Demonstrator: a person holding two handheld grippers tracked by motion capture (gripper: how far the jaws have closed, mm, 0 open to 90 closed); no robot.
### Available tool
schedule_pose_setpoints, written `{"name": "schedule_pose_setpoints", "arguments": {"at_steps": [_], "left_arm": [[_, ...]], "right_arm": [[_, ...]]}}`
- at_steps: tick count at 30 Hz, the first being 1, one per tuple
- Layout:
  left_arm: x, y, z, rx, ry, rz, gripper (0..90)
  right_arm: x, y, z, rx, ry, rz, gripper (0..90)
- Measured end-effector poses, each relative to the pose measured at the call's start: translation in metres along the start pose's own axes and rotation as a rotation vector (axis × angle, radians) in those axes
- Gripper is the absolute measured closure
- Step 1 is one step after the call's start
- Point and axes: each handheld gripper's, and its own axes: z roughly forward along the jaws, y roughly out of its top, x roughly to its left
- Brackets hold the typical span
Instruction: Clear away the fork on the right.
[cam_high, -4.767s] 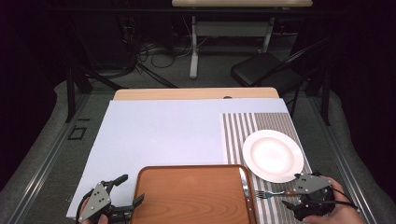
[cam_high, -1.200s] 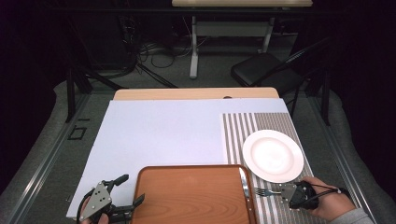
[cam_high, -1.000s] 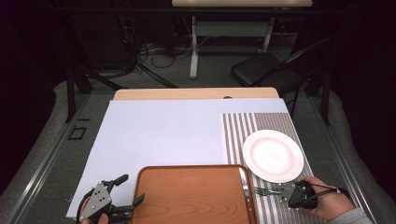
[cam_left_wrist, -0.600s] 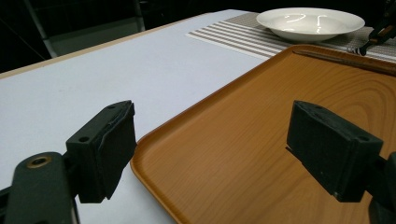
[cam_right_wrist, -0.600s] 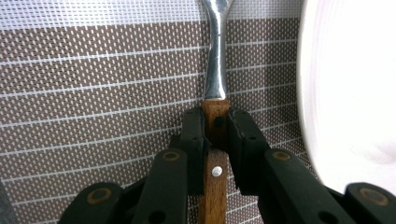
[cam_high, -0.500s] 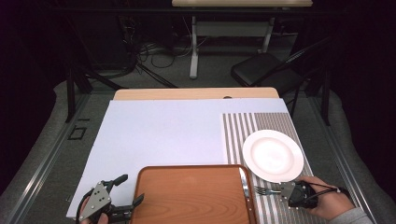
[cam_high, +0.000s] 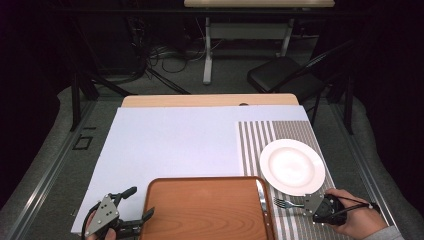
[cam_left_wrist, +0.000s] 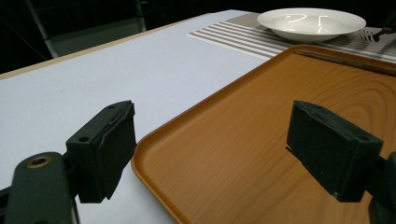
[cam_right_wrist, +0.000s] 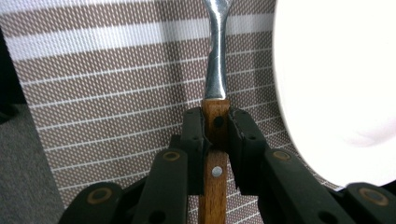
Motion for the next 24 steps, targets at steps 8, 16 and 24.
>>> {"name": "schedule_pose_setpoints", "arguments": {"at_steps": [8, 16, 24], "left_arm": [[0.0, 0.0, 0.0, -0.001, -0.004, 0.001, 15.6], [-0.001, 0.0, -0.001, -0.004, -0.003, 0.001, 15.6], [0.0, 0.0, -0.002, -0.006, 0.002, -0.001, 15.6]], "right_arm": [[0.004, 0.005, -0.011, -0.058, 0.005, 0.076, 77.6], [0.007, 0.009, -0.02, -0.098, 0.026, 0.272, 77.6], [0.014, 0.016, -0.017, -0.089, 0.046, 0.358, 77.6]]}}
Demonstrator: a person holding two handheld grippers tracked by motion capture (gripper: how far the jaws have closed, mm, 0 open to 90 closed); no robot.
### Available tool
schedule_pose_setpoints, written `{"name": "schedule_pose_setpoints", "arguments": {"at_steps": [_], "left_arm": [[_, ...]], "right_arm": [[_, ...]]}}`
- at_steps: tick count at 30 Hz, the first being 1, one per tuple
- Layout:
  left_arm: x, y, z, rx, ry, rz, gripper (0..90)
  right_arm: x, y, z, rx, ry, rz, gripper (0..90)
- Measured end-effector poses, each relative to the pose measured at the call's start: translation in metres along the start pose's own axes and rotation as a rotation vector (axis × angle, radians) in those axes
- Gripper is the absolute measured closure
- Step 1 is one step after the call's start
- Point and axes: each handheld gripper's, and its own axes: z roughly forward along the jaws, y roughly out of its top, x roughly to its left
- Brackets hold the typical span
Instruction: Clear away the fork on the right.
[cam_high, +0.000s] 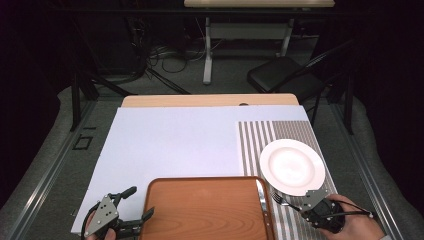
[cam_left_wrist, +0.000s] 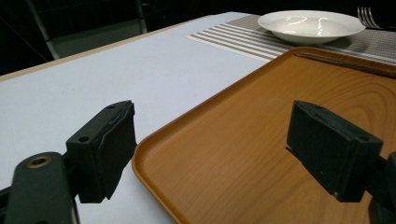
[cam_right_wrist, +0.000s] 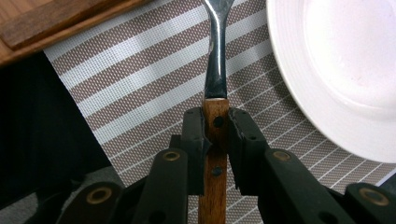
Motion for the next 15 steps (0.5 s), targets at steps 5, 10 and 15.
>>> {"name": "schedule_pose_setpoints", "arguments": {"at_steps": [5, 10, 15], "left_arm": [[0.0, 0.0, 0.0, 0.002, -0.003, 0.001, 15.6], [0.001, 0.0, 0.0, -0.001, -0.001, -0.002, 15.6], [0.001, 0.0, 0.0, 0.0, -0.002, -0.002, 15.6]], "right_arm": [[0.002, 0.008, 0.0, 0.021, 0.013, 0.091, 77.6], [0.0, 0.014, 0.0, 0.003, 0.007, 0.222, 77.6], [-0.001, 0.016, -0.004, 0.003, 0.022, 0.304, 77.6]]}}
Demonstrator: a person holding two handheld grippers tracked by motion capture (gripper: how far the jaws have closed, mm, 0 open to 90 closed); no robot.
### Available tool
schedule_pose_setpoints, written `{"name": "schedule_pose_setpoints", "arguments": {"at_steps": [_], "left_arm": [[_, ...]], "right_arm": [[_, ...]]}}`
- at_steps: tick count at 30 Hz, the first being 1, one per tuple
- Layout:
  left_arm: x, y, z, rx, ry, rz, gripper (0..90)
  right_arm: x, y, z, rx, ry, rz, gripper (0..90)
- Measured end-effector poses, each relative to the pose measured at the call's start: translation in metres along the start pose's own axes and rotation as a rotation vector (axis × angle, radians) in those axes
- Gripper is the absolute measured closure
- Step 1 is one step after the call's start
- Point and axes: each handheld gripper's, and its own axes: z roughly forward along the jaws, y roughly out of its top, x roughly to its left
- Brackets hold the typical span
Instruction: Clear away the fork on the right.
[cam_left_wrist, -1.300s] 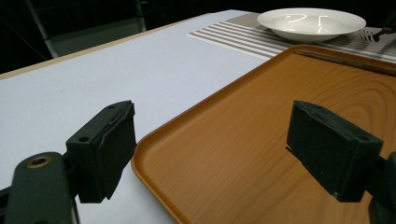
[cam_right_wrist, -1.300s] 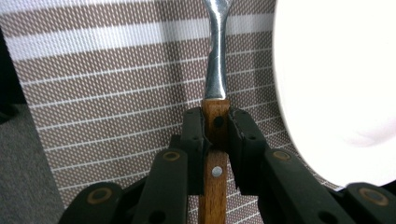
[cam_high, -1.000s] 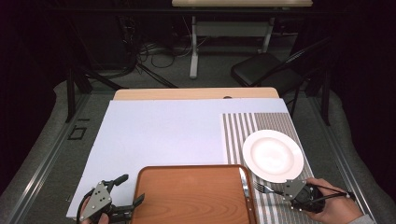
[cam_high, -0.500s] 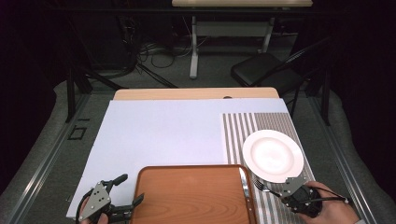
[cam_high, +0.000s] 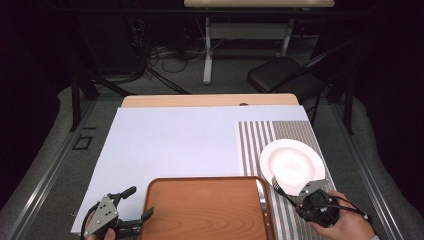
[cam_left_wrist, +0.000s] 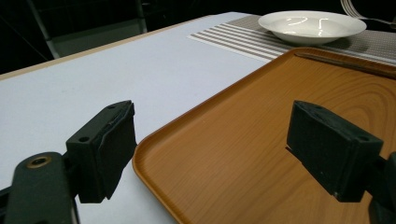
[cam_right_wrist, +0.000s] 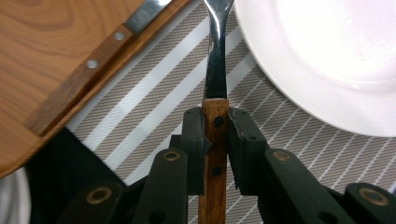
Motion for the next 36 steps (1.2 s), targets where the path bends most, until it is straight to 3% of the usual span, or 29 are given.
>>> {"name": "schedule_pose_setpoints", "arguments": {"at_steps": [10, 14, 18, 22, 26, 36], "left_arm": [[0.0, 0.0, 0.0, 0.0, 0.0, 0.0, 15.6], [0.0, 0.0, 0.0, 0.0, 0.001, 0.0, 15.6], [0.0, 0.0, 0.0, 0.0, -0.001, 0.0, 15.6], [0.0, 0.0, 0.0, -0.001, -0.002, 0.0, 15.6], [0.0, 0.0, 0.0, 0.0, -0.002, 0.002, 15.6], [-0.001, 0.0, -0.001, -0.007, -0.001, 0.001, 15.6]], "right_arm": [[0.009, -0.004, -0.007, -0.07, 0.014, 0.133, 77.6], [0.016, -0.004, -0.01, -0.093, 0.015, 0.155, 77.6], [0.025, -0.003, -0.01, -0.113, 0.039, 0.16, 77.6], [0.034, 0.003, -0.005, -0.114, 0.029, 0.15, 77.6], [0.039, 0.01, 0.0, -0.139, 0.067, 0.142, 77.6], [0.062, 0.04, 0.009, -0.204, 0.124, 0.098, 77.6]]}}
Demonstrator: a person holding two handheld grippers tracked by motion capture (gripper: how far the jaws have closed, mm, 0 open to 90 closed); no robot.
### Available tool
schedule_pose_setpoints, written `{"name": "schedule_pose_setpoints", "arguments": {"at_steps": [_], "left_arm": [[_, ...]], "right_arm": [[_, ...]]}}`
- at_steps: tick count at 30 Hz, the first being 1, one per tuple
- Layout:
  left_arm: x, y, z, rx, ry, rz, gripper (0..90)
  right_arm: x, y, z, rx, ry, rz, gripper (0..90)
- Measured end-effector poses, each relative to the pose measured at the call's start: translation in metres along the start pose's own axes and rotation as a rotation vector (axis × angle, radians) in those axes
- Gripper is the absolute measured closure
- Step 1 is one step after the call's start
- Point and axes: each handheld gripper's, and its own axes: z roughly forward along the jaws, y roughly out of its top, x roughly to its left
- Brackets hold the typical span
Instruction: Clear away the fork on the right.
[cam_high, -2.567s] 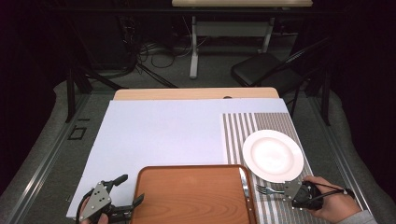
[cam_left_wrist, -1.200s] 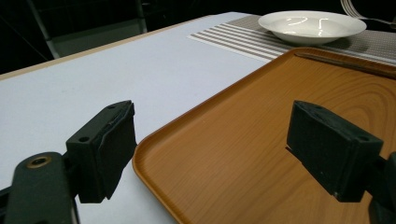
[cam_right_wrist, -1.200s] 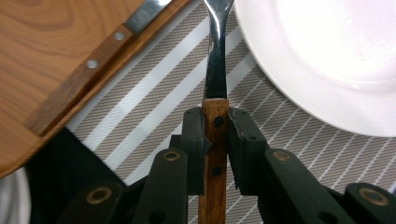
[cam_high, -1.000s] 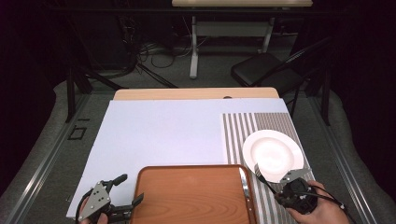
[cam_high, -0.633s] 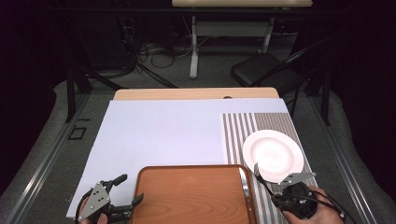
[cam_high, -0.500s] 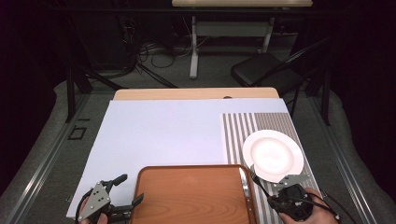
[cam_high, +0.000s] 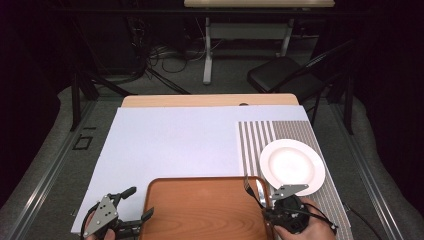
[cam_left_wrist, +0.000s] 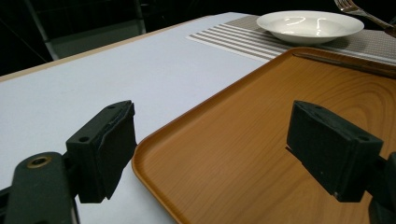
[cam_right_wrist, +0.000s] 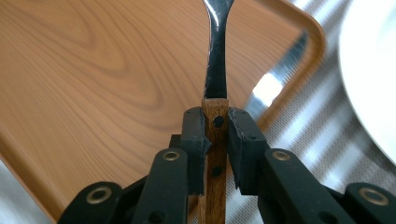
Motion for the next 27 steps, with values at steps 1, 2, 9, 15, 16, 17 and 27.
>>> {"name": "schedule_pose_setpoints", "arguments": {"at_steps": [1, 2, 9, 15, 16, 17, 27], "left_arm": [[0.0, 0.0, 0.0, -0.001, 0.0, -0.001, 15.6], [0.0, 0.0, 0.0, -0.001, 0.0, -0.001, 15.6], [0.0, 0.0, 0.0, -0.001, -0.002, 0.002, 15.6], [0.0, 0.0, 0.0, 0.005, -0.005, 0.002, 15.6], [0.0, 0.0, 0.0, 0.005, -0.005, 0.002, 15.6], [0.0, 0.0, 0.0, 0.004, -0.005, 0.001, 15.6], [0.001, 0.0, 0.0, 0.002, -0.005, -0.004, 15.6]], "right_arm": [[0.002, 0.002, 0.001, -0.003, 0.006, -0.001, 77.6], [0.004, 0.005, 0.003, -0.015, 0.015, -0.004, 77.6], [0.012, 0.011, 0.01, -0.007, 0.033, -0.021, 77.6], [0.014, 0.011, 0.016, 0.005, 0.056, -0.007, 77.6], [0.014, 0.012, 0.016, 0.008, 0.056, 0.002, 77.5], [0.014, 0.013, 0.017, 0.009, 0.06, 0.018, 77.5], [0.015, 0.017, 0.03, 0.04, 0.074, 0.085, 77.5]]}}
